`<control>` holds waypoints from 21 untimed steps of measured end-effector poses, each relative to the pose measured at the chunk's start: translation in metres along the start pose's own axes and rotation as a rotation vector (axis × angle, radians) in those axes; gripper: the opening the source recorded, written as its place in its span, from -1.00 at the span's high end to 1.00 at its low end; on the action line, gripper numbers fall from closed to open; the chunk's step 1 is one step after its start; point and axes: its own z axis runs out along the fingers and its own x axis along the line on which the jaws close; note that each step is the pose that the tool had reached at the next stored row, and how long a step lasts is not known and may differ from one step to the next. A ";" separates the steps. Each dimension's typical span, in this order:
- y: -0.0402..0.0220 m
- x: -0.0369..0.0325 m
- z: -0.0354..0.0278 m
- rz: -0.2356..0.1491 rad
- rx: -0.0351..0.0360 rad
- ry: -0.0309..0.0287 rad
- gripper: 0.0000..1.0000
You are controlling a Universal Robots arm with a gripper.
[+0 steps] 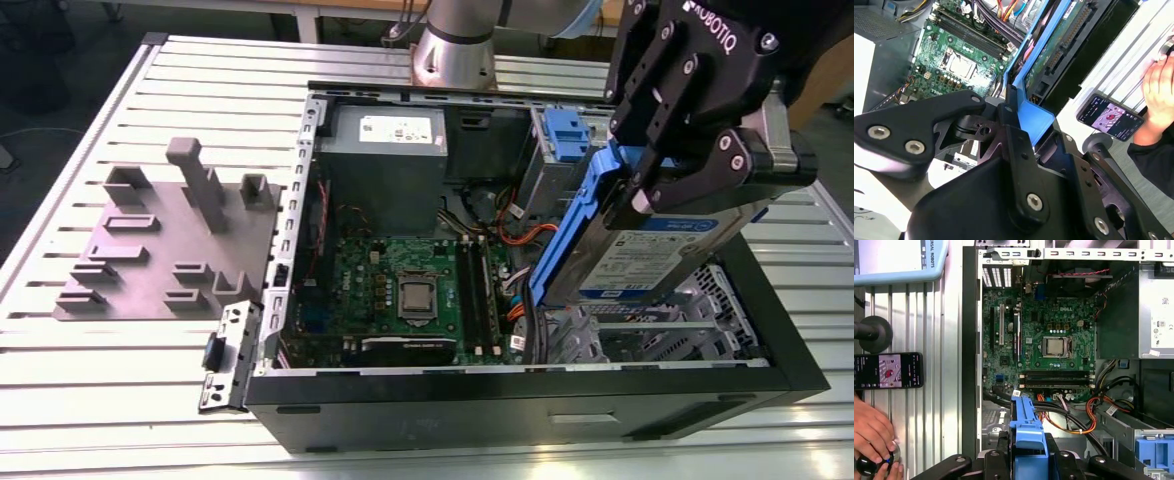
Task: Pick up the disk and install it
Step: 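Insert the disk into the insertion slot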
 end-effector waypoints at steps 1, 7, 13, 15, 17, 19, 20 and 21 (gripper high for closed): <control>0.0000 0.0000 0.0000 0.000 0.0000 0.0000 0.26; -0.0005 0.0033 0.0012 0.000 0.0000 -0.0003 0.26; -0.0231 0.0029 0.0042 0.000 0.0000 0.0001 0.26; -0.0287 0.0025 0.0048 0.000 0.0000 0.0000 0.26; -0.0346 0.0022 0.0054 0.000 -0.0001 0.0000 0.26; -0.0391 0.0020 0.0062 0.000 -0.0002 -0.0001 0.26; -0.0410 0.0019 0.0066 0.000 -0.0002 -0.0001 0.26; -0.0430 0.0018 0.0070 0.000 -0.0002 -0.0001 0.26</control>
